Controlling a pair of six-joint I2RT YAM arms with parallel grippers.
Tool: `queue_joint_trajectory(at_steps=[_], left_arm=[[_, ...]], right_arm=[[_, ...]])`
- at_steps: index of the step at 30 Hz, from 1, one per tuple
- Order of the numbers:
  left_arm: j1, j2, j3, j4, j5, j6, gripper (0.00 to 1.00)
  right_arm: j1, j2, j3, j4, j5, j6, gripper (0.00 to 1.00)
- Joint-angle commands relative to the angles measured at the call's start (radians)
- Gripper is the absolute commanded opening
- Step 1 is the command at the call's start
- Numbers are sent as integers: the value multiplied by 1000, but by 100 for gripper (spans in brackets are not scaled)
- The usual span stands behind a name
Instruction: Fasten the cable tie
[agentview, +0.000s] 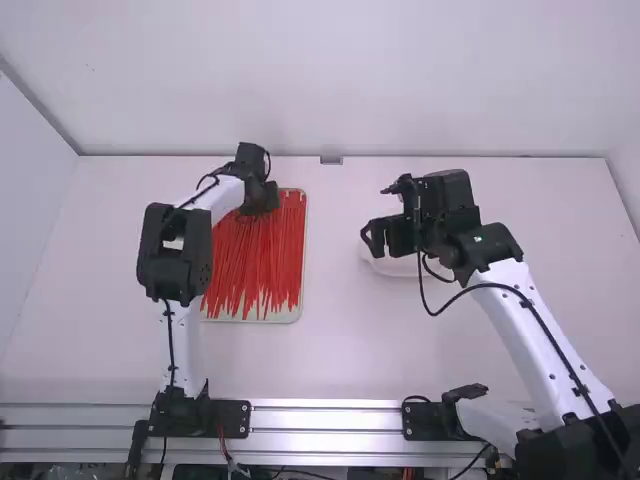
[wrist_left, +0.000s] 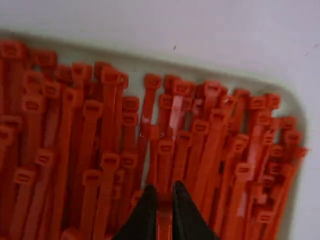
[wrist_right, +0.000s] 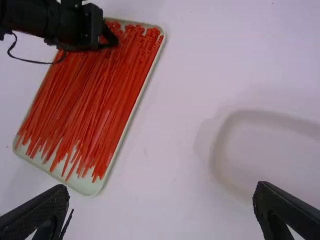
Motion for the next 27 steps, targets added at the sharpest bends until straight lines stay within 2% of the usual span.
queue_joint_trajectory(at_steps=[1,7,17,25,27], left_arm=[[-8,-25,82,-36,-39,-9,2],[-9,-153,223,-184,-80,4,2],[-11,-459,208,-272,-80,0,2],[-30,-749,40,-293,-119,-4,2],[-58,-866,-75,-253,-170,-11,2]], right_arm=[[5,-13,30,8,0,-1,98],[5,-13,30,50,-3,11,98],[5,-13,30,129,-72,10,98],[5,-13,30,180,-140,11,98],[5,-13,30,195,-180,10,98]])
